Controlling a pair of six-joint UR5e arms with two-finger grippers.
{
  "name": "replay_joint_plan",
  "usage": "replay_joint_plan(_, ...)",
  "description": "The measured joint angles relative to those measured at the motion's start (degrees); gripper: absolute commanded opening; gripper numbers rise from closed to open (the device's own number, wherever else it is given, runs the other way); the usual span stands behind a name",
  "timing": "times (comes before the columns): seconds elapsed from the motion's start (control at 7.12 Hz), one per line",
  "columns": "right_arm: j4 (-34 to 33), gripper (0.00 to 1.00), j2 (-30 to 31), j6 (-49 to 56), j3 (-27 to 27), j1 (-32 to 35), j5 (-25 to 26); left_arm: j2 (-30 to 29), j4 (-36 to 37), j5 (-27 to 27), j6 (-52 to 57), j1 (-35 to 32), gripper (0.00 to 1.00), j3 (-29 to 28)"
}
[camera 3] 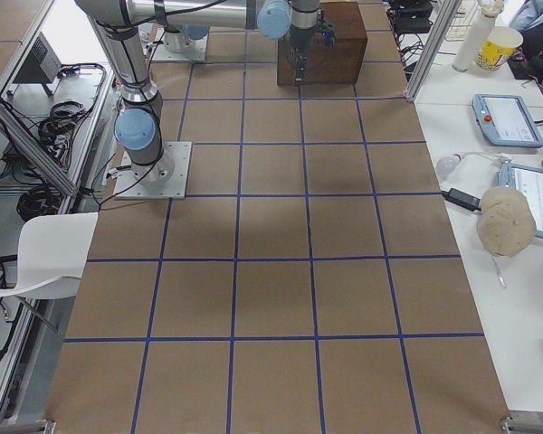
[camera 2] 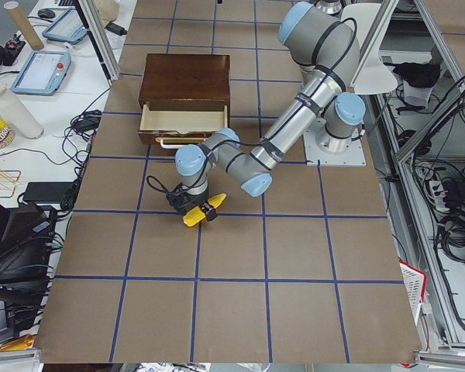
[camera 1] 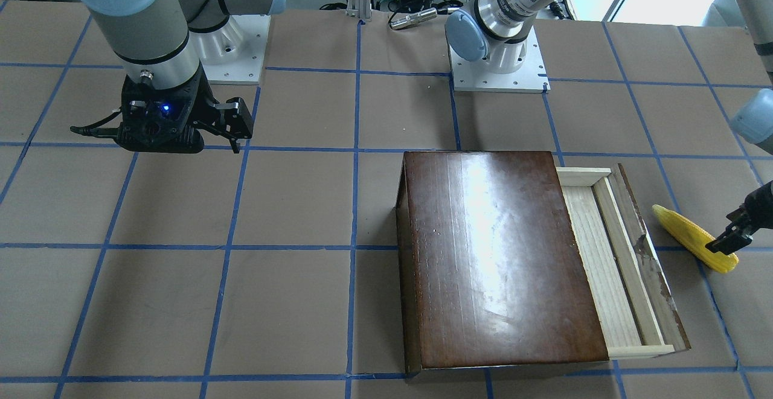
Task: Open drawer and put corn inside
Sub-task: 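Close the left gripper on the yellow corn cob and lift it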
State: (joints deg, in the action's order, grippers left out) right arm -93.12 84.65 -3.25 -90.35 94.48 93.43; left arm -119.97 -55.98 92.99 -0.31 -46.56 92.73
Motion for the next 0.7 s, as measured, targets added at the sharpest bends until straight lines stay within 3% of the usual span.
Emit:
replay_joint_plan(0.56,0.0,1.00,0.0,0.0,0.0,0.0,0.0,-2.0,0.2,-1.7,-2.9,-0.1,1.00,0.1)
replay_joint_plan(0.7,0.0,1.00,0.0,0.0,0.0,0.0,0.0,-2.5,0.1,-2.1,-3.3,-0.1,0.53,0.1)
